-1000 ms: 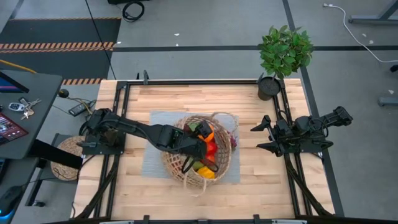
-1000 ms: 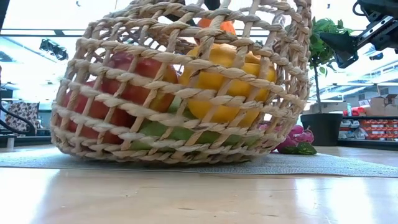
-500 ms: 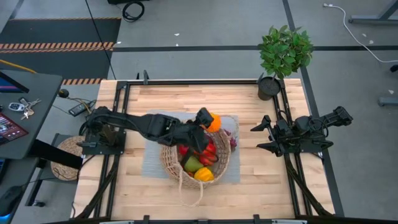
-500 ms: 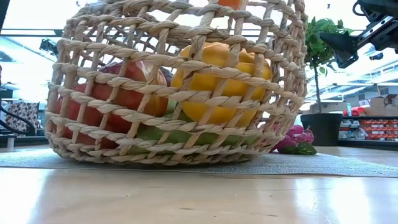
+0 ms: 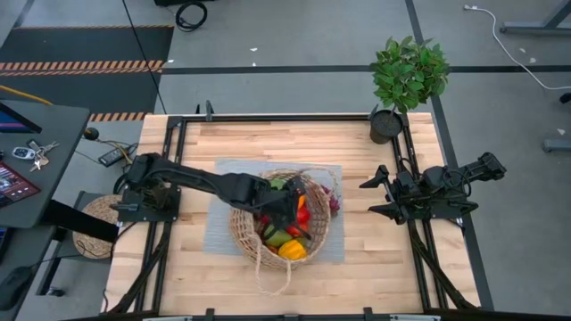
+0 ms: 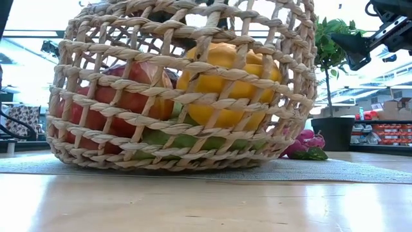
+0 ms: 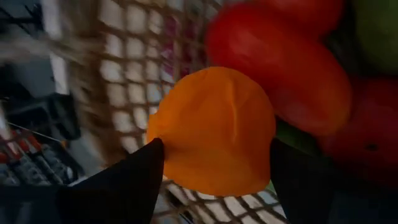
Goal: Build produce basket
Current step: Put the orange into the basket, then put the grapes into the basket
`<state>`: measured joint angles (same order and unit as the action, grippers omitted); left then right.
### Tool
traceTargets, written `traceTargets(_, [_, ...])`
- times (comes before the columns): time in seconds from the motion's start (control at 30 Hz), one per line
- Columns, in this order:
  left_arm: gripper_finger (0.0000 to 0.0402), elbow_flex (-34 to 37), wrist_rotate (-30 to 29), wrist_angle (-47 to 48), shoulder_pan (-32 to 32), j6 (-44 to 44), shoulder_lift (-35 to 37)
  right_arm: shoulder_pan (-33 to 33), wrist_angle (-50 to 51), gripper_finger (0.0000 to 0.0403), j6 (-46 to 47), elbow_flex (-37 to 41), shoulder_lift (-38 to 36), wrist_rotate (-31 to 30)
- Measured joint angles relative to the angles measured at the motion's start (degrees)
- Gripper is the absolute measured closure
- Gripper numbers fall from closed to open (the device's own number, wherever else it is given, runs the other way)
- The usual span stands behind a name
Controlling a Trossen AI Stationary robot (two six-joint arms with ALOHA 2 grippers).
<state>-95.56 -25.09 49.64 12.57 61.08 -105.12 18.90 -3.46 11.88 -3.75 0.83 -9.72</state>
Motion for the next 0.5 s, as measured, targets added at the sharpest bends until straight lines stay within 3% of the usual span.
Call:
traceTargets(0.13, [0.0119,2.6,-0.5,-0.8,-0.5,-1.0,0.0,0.0,-0.4,0.0033,0.0,0.0,0.0,0.0])
traceTargets(0.3, [0.0074,2.7,-1.4,-2.6,0.0,-3.8,0.0,0.0,-0.4,0.0033,0.0,0.0,0.0,0.0])
traceTargets(0.5, [0.0036,2.7,-6.7,-5.9,2.0,-5.1,0.0,0.0,-0.4,0.0033,0.0,0.0,0.0,0.0])
